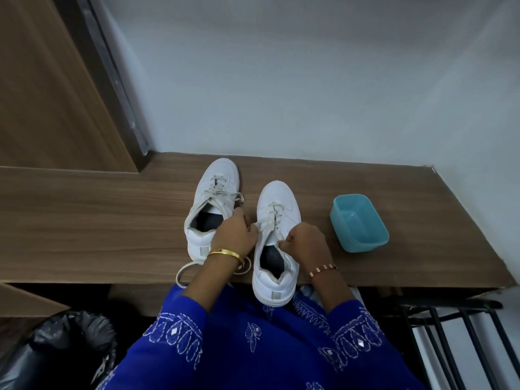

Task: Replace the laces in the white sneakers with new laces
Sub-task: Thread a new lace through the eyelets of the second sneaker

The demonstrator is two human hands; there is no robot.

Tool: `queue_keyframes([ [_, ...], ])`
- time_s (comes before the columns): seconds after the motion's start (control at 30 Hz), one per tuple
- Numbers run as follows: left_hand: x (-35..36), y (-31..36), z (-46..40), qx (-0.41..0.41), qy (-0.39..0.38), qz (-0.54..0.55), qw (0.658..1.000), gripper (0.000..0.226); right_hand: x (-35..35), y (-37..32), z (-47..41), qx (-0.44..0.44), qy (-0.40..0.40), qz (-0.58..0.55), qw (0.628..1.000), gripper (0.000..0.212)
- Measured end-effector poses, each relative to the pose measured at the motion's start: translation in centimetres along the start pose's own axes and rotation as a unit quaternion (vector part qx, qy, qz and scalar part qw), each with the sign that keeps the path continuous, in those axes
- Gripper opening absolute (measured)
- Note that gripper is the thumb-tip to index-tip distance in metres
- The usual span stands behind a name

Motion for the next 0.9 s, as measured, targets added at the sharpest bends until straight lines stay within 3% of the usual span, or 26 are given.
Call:
queue_keyframes([
  [0.13,0.8,-1.0,0.5,0.029,-0.006,-0.140,0.990,0.026,0.0,0.2,-0.1,-0.003,-0.003,-0.003,1.000,0.035],
  [0.3,2.1,-0.7,0.7,0.028,-0.032,-0.156,0.987,0.029,0.0,0.1,-0.1,-0.002,-0.008,-0.004,1.000,0.030],
  [0.53,2.4,-0.1,-0.5,0.023,-0.111,-0.035,0.993,0.031,0.0,0.3,0.1,-0.002,0.005,0.006,1.000,0.029],
  [0.7,2.3,0.6,-0.7,0.010,-0.121,0.013,0.992,0.033,0.1,0.4,0.0,-0.001,0.000,-0.004,1.000,0.031],
  [0.8,2.3,0.6,-1.0,-0.019,-0.113,0.169,0.979,0.031,0.2,0.6,-0.1,-0.002,0.005,0.001,1.000,0.031],
  [0.9,1.9,0.5,-1.4,-0.076,-0.115,0.350,0.926,0.006,0.1,0.5,-0.1,0.000,0.000,-0.001,1.000,0.032],
])
Point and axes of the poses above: each hand's wrist, its own z-axis away from the middle knuckle, its own x-axis out of the palm, y = z × x, the point moved 2 cm from there along -z, towards the middle knuckle, and after that the axes turned 11 degrees about -z, right-handed, at the moved point
